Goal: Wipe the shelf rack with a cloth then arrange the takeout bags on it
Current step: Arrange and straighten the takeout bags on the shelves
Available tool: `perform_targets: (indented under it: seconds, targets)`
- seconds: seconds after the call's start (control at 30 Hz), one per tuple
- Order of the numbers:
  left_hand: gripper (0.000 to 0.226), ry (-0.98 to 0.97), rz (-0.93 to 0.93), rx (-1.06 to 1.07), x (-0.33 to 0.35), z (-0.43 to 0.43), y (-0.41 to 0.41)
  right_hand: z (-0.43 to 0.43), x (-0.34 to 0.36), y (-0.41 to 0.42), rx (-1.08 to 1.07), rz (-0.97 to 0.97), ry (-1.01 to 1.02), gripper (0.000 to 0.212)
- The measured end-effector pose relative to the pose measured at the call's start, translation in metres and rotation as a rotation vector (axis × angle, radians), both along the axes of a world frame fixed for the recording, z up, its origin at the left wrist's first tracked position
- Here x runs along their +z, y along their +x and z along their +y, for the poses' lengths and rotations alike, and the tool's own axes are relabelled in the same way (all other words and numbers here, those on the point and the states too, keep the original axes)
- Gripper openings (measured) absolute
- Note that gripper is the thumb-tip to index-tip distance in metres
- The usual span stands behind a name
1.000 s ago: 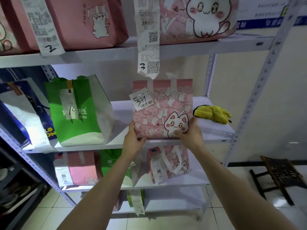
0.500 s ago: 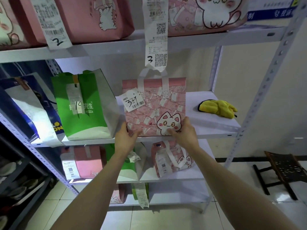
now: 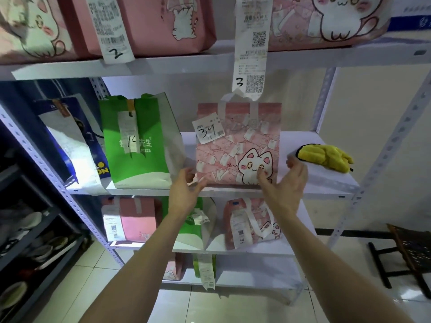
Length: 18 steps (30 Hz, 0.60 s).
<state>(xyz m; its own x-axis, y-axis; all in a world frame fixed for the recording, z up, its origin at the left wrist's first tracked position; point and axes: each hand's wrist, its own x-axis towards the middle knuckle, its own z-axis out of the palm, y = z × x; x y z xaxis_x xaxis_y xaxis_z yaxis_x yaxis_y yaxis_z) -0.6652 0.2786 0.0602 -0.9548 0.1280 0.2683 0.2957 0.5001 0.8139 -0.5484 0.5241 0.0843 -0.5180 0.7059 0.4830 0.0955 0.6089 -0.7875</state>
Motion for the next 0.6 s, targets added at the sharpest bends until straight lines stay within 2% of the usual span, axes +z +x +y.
perform_targets:
  seconds: [0.13,0.23,0.3,0.37,0.43,0.53,0.6]
  targets:
    - [0.062,-0.033,0.111,0.065,-0.004,-0.043,-0.006,-0.057,0.016,-0.013,0.142,0.127,0.191,0.047]
    - [0.047,-0.044,0.226,0.218,0.0,-0.085,-0.016,-0.106,0.018,-0.038,0.377,0.095,0.271,0.027]
    - [0.048,-0.057,0.314,0.31,0.002,-0.116,-0.026,-0.136,0.015,-0.056,0.499,0.036,0.273,0.024]
    - [0.059,-0.057,0.349,0.385,0.003,-0.146,-0.04,-0.164,0.01,-0.073,0.54,-0.085,0.239,0.033]
    - [0.077,-0.059,0.338,0.387,0.003,-0.173,-0.057,-0.188,0.006,-0.089,0.514,-0.173,0.21,0.052]
    - [0.107,-0.086,0.146,0.241,-0.001,-0.202,-0.086,-0.214,0.006,-0.112,0.457,-0.355,0.096,0.085]
    - [0.115,-0.079,0.057,0.087,-0.005,-0.212,-0.098,-0.225,0.001,-0.125,0.441,-0.456,0.015,0.095]
